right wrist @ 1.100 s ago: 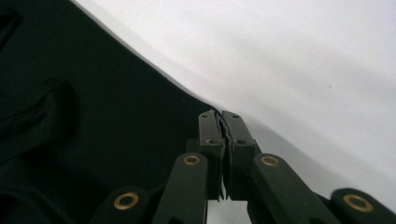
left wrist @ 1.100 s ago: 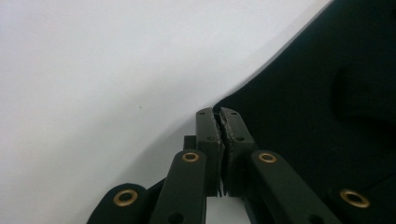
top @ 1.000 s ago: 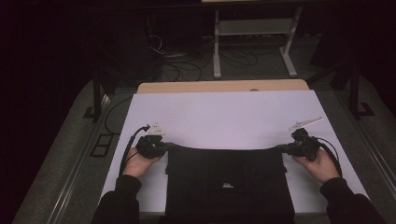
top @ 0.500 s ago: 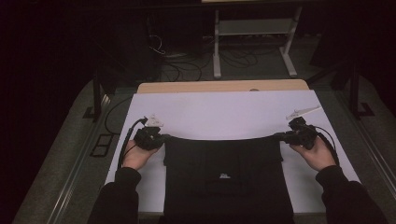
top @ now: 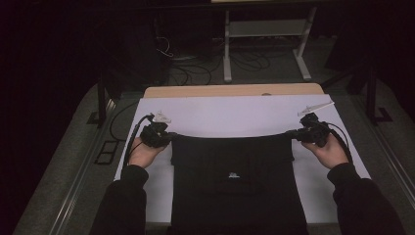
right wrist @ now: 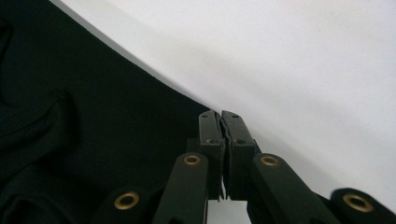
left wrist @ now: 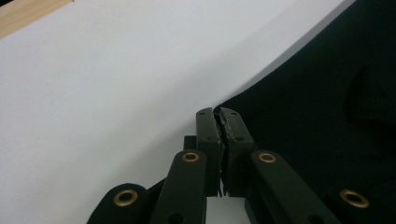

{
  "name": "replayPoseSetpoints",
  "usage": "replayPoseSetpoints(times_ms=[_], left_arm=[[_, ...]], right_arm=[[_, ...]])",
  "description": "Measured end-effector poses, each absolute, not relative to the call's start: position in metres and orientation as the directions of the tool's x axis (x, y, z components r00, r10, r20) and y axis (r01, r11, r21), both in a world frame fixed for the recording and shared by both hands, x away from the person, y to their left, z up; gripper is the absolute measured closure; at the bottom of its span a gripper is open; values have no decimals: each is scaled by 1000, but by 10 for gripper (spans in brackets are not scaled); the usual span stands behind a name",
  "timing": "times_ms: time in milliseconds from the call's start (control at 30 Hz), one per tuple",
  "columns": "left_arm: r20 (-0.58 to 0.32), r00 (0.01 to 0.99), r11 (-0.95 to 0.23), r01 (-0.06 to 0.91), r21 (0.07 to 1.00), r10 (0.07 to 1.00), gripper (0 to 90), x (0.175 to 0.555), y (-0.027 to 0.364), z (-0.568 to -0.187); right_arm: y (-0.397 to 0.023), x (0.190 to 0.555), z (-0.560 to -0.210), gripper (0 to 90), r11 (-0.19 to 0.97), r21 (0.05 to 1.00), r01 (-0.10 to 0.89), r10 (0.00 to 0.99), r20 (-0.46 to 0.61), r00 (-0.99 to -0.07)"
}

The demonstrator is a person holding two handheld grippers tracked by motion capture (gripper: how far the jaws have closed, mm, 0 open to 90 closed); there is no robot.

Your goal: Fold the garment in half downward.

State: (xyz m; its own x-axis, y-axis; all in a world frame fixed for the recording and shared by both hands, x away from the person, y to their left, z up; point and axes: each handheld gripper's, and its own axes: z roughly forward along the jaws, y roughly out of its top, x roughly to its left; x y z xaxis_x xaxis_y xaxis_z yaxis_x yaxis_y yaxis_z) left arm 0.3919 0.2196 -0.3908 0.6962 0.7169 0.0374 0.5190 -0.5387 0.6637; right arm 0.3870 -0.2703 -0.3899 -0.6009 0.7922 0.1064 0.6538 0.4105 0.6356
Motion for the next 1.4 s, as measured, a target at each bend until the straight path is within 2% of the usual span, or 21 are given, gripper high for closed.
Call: replayPoseSetpoints(times_ms=[533, 1400], left_arm=[[61, 684, -559, 538, 631, 727, 862, 414, 212, -375], [109, 675, -577, 522, 628, 730, 861, 439, 205, -344]], right_arm=[[-270, 404, -382, 860, 392, 627, 674, 818, 99, -567], [-264, 431, -357, 860, 377, 639, 671, 844, 60, -532]])
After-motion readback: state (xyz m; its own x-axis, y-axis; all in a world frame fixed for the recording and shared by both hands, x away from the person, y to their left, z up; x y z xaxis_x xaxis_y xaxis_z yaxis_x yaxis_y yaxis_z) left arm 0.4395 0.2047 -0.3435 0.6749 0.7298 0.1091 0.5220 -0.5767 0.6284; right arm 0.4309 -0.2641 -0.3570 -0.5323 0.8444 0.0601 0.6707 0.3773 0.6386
